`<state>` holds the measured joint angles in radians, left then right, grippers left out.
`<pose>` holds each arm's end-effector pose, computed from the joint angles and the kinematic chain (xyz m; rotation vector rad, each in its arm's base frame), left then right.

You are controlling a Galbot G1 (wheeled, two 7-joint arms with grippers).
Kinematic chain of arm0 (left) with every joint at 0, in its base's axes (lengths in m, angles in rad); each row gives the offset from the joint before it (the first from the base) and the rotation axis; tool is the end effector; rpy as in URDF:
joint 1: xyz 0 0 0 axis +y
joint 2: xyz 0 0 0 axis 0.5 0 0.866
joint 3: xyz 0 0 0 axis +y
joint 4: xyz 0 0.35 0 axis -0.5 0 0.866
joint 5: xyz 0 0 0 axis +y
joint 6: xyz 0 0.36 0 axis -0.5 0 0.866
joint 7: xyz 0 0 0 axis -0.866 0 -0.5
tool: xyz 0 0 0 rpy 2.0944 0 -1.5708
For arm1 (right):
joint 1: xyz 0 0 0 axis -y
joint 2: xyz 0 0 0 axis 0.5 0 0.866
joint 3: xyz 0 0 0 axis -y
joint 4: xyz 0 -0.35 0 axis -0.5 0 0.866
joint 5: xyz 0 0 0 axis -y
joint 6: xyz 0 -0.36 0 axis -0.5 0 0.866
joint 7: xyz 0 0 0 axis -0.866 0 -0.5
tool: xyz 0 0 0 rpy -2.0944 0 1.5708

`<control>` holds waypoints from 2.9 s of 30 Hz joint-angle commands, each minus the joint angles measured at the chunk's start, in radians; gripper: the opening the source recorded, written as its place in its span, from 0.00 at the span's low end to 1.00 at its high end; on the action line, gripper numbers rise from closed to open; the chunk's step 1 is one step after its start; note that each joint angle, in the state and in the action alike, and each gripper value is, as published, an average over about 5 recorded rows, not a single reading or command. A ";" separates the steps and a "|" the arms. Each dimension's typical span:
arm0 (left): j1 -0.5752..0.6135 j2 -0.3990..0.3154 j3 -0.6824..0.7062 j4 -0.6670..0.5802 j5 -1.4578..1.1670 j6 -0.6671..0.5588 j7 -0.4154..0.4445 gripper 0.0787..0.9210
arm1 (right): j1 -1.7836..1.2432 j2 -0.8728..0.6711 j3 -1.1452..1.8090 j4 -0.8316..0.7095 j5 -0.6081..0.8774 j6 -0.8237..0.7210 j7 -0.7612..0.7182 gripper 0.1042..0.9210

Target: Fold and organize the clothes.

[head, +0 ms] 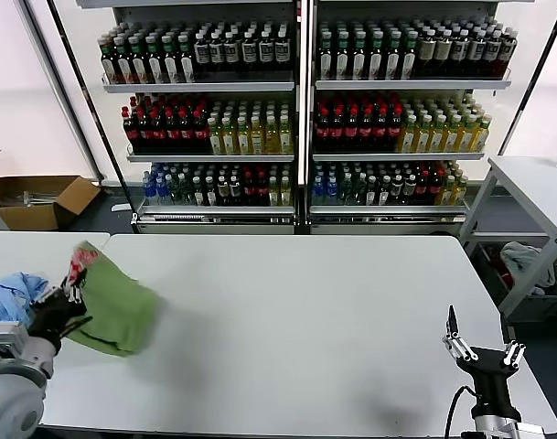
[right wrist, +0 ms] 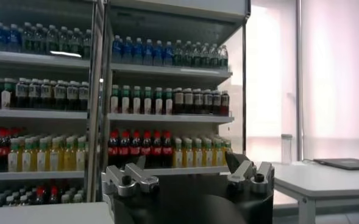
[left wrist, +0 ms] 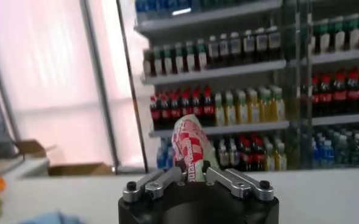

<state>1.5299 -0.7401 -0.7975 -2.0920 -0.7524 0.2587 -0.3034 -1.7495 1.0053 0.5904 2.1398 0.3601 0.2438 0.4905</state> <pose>0.2417 0.1830 -0.1863 0.1619 -2.9667 -0.2252 0.1529 -0.1007 -0.2878 0.3315 3.0147 -0.1221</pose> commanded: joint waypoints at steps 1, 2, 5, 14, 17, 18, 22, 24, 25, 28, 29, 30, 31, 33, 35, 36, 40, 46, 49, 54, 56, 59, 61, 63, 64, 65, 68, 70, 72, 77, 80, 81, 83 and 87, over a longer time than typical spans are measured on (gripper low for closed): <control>-0.042 -0.029 0.287 0.008 0.277 -0.084 0.104 0.07 | -0.004 0.002 -0.001 -0.004 0.000 0.006 0.001 0.88; -0.055 -0.067 0.372 0.048 0.342 -0.111 0.107 0.07 | -0.007 0.003 0.000 -0.003 -0.001 0.007 0.000 0.88; -0.106 -0.182 0.592 0.221 0.500 -0.214 0.111 0.07 | -0.019 0.001 0.006 0.001 -0.002 0.012 0.000 0.88; -0.225 -0.284 0.769 0.244 0.530 -0.257 0.119 0.07 | -0.024 -0.005 0.007 -0.014 0.002 0.025 -0.002 0.88; -0.288 -0.272 0.797 0.216 0.496 -0.205 0.098 0.07 | -0.015 0.000 0.001 -0.015 0.000 0.023 -0.004 0.88; -0.308 -0.270 0.808 0.214 0.487 -0.184 0.085 0.07 | -0.013 0.001 0.000 -0.015 0.000 0.022 -0.005 0.88; -0.388 -0.279 0.874 0.226 0.451 -0.102 0.008 0.07 | -0.009 0.003 -0.001 -0.013 0.000 0.018 -0.007 0.88; -0.435 -0.293 0.916 0.242 0.436 -0.068 -0.038 0.07 | -0.008 0.005 -0.002 -0.012 -0.001 0.015 -0.007 0.88; -0.464 -0.303 0.940 0.253 0.437 -0.055 -0.067 0.07 | -0.008 0.006 -0.002 -0.011 -0.002 0.013 -0.008 0.88; -0.560 -0.344 1.014 0.300 0.470 -0.006 -0.199 0.07 | -0.007 0.006 0.000 -0.006 -0.002 0.004 -0.011 0.88; -0.589 -0.356 1.033 0.310 0.482 0.016 -0.243 0.08 | -0.006 0.006 0.000 -0.005 -0.002 0.000 -0.012 0.88; -0.612 -0.362 1.047 0.313 0.490 0.037 -0.278 0.09 | -0.004 0.005 0.001 -0.003 -0.002 -0.005 -0.013 0.88; -0.630 -0.364 1.057 0.307 0.493 0.057 -0.298 0.11 | -0.001 0.005 0.000 -0.002 -0.002 -0.011 -0.015 0.88; -0.653 -0.353 1.069 0.277 0.492 0.083 -0.316 0.16 | 0.008 0.005 -0.003 0.002 -0.002 -0.030 -0.017 0.88; -0.664 -0.333 1.074 0.235 0.493 0.103 -0.325 0.22 | 0.022 0.006 -0.010 0.008 -0.001 -0.056 -0.018 0.88; -0.665 -0.321 1.073 0.214 0.494 0.110 -0.329 0.27 | 0.030 0.006 -0.014 0.012 0.000 -0.074 -0.019 0.88; -0.620 -0.254 1.042 0.087 0.501 0.122 -0.315 0.40 | 0.072 0.001 -0.038 0.032 0.017 -0.176 -0.034 0.88; -0.455 -0.162 0.847 -0.168 0.403 0.140 -0.243 0.61 | 0.207 -0.001 -0.106 0.069 0.111 -0.378 -0.067 0.88; -0.337 -0.127 0.699 -0.240 0.360 0.126 -0.178 0.71 | 0.321 0.002 -0.183 0.057 0.139 -0.456 -0.091 0.88; -0.096 -0.120 0.484 -0.241 0.370 -0.007 -0.021 0.85 | 0.584 0.022 -0.418 -0.057 0.155 -0.540 -0.085 0.88; -0.042 -0.140 0.445 -0.232 0.379 -0.042 0.008 0.87 | 0.696 0.052 -0.521 -0.132 0.198 -0.578 -0.053 0.88; 0.005 -0.177 0.428 -0.237 0.404 -0.049 0.012 0.88 | 0.842 0.114 -0.648 -0.241 0.299 -0.656 -0.007 0.88; 0.021 -0.199 0.429 -0.239 0.432 -0.046 0.011 0.88 | 0.902 0.149 -0.708 -0.296 0.349 -0.698 -0.003 0.88; 0.029 -0.216 0.429 -0.238 0.454 -0.047 0.012 0.88 | 0.941 0.173 -0.760 -0.341 0.365 -0.717 -0.011 0.88; 0.031 -0.223 0.429 -0.236 0.460 -0.047 0.012 0.88 | 0.954 0.182 -0.786 -0.359 0.358 -0.718 -0.018 0.88; 0.033 -0.228 0.429 -0.235 0.464 -0.047 0.013 0.88 | 0.964 0.189 -0.808 -0.374 0.349 -0.716 -0.027 0.88; 0.038 -0.240 0.430 -0.229 0.472 -0.048 0.013 0.88 | 0.981 0.209 -0.857 -0.404 0.324 -0.705 -0.056 0.88; 0.038 -0.246 0.431 -0.224 0.476 -0.048 0.013 0.88 | 0.983 0.223 -0.874 -0.413 0.319 -0.695 -0.076 0.88; 0.036 -0.252 0.433 -0.219 0.478 -0.047 0.012 0.88 | 0.978 0.236 -0.879 -0.418 0.319 -0.685 -0.100 0.88; 0.030 -0.260 0.436 -0.198 0.489 -0.052 0.005 0.88 | 0.955 0.237 -0.865 -0.434 0.316 -0.656 -0.152 0.88; 0.030 -0.258 0.436 -0.188 0.490 -0.051 0.003 0.88 | 0.937 0.234 -0.853 -0.443 0.311 -0.649 -0.161 0.88; 0.030 -0.258 0.435 -0.187 0.490 -0.051 0.002 0.88 | 0.931 0.233 -0.850 -0.443 0.309 -0.647 -0.162 0.88; 0.031 -0.258 0.435 -0.186 0.490 -0.050 0.002 0.88 | 0.914 0.227 -0.848 -0.438 0.304 -0.642 -0.165 0.88; 0.030 -0.259 0.435 -0.184 0.491 -0.050 0.001 0.88 | 0.886 0.222 -0.849 -0.431 0.288 -0.626 -0.173 0.87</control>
<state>1.5348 -0.9896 -0.3410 -2.2783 -0.2705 0.2162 -0.3114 -0.8679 1.2087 -0.2082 1.7490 0.6488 -0.3874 0.3554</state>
